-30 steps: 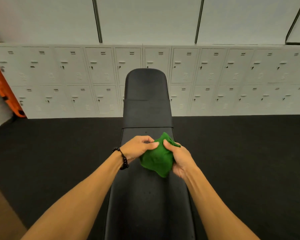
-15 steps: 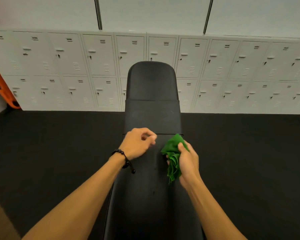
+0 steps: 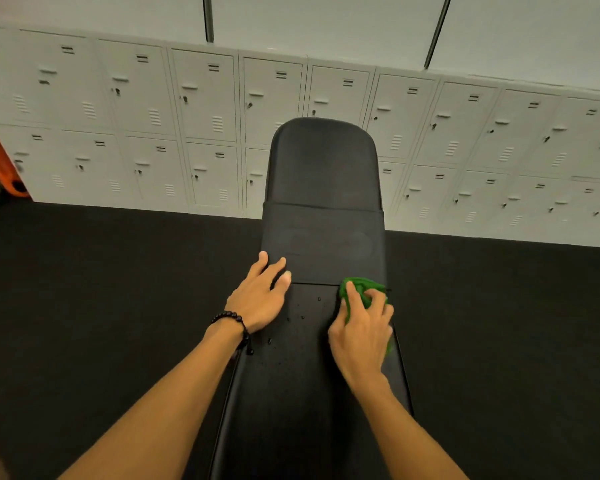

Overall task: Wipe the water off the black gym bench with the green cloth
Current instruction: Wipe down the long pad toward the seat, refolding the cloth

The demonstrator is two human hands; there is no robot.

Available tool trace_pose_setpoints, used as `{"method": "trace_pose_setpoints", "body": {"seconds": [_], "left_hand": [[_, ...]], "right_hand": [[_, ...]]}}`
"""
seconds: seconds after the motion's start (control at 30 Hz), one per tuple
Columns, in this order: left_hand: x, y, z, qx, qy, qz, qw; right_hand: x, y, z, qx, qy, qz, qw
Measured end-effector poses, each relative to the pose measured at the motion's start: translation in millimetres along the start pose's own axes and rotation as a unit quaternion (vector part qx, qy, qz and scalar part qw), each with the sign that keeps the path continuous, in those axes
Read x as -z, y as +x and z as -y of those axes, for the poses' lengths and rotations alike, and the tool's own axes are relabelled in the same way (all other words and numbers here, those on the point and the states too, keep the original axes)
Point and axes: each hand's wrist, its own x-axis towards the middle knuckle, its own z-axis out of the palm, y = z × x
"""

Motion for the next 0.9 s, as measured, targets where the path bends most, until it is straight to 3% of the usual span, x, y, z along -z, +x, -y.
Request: {"method": "trace_pose_setpoints", "body": {"seconds": [0.03,0.13,0.2,0.3,0.33,0.43,0.53,0.57,0.67,0.77,0.8,0.9], "left_hand": [[3,1,1,0.0,0.0,0.002,1.0],[12,6,5,-0.01,0.019,0.016,1.0],[17,7,6,-0.015,0.036,0.027,0.999],[20,9,8,-0.015,0.048,0.036,0.998],[20,9,8,-0.016,0.049,0.034,0.998],[20,11,8,-0.016,0.061,0.034,0.997],[21,15,8,-0.019,0.022,0.037,0.999],[23,17,6,-0.023,-0.004,0.041,0.999],[34,17,4,-0.037,-0.099,0.031,0.994],[42,9,15,0.014,-0.199,-0.056,0.978],[43,7,21,0.03,-0.212,-0.076,0.974],[41,-1,34,0.065,-0.223,-0.064,0.97]], "right_hand": [[-4,1,13,0.027,0.001,0.01,1.0],[-9,-10,29,0.226,-0.049,0.059,0.971],[-3,-2,14,0.196,-0.038,0.056,0.978],[3,9,0,-0.019,0.017,0.019,1.0],[4,8,1,-0.009,0.008,0.019,1.0],[6,8,-2,0.163,-0.037,0.053,0.985],[11,21,0,0.065,-0.015,0.028,0.997],[11,20,6,0.088,-0.019,0.039,0.995],[5,6,24,0.282,-0.041,0.143,0.948],[2,13,36,0.178,-0.015,0.124,0.976],[1,11,43,0.192,-0.015,0.13,0.973],[-4,1,60,0.392,-0.024,0.221,0.893]]}}
